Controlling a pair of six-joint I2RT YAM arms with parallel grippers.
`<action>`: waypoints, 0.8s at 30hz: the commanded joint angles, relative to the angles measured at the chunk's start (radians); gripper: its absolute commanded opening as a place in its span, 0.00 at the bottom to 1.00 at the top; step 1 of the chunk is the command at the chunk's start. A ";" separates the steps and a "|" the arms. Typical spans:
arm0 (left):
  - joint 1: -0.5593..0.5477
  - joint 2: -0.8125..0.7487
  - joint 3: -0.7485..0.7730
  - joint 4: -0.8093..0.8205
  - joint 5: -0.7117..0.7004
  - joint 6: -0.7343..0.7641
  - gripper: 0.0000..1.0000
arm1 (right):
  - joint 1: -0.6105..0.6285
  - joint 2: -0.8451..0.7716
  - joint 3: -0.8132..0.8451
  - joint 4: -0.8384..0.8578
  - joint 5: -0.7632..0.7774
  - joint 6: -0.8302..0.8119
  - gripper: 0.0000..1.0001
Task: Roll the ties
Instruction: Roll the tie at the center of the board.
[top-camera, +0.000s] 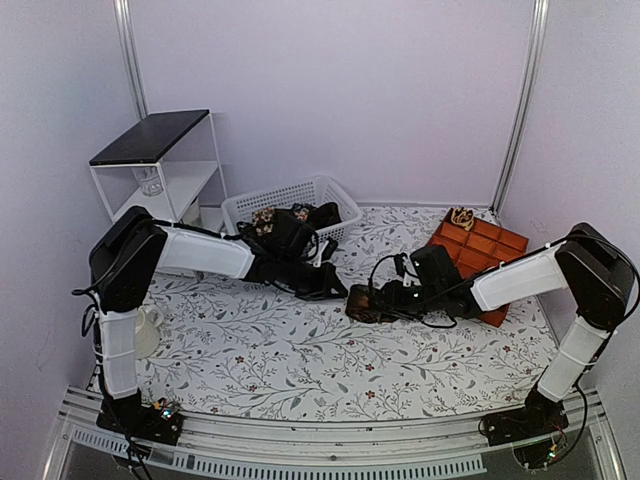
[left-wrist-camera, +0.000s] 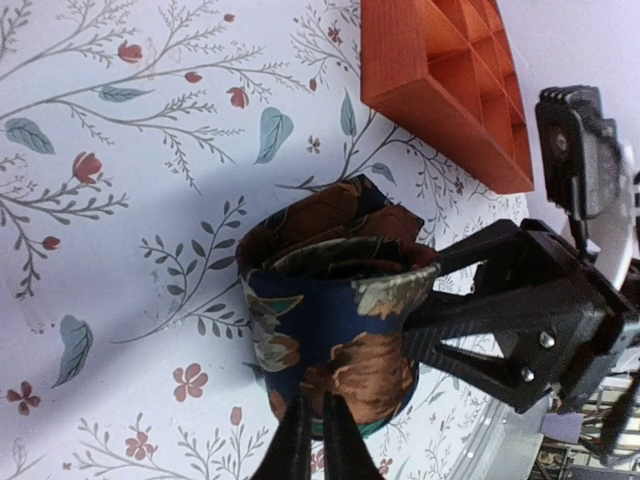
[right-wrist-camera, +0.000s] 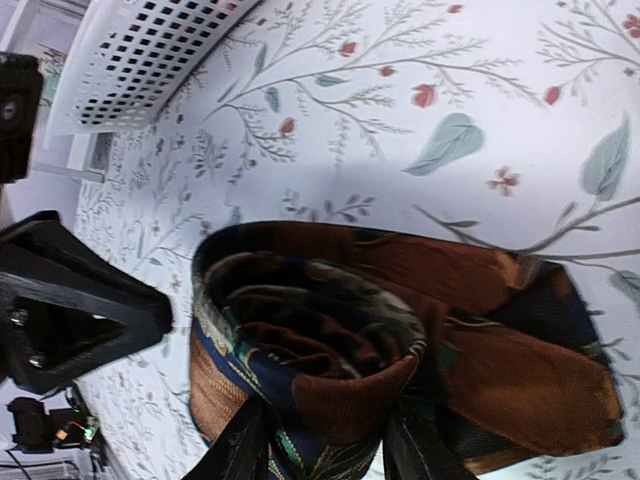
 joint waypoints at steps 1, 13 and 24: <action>-0.008 -0.072 -0.035 0.046 -0.021 0.022 0.11 | -0.042 -0.043 -0.053 0.025 -0.023 -0.102 0.38; -0.008 -0.017 -0.002 0.036 -0.026 0.064 0.43 | -0.092 -0.042 -0.088 0.066 -0.094 -0.166 0.34; -0.015 0.049 0.049 0.051 -0.008 0.060 0.58 | -0.118 -0.061 -0.143 0.071 -0.071 -0.155 0.30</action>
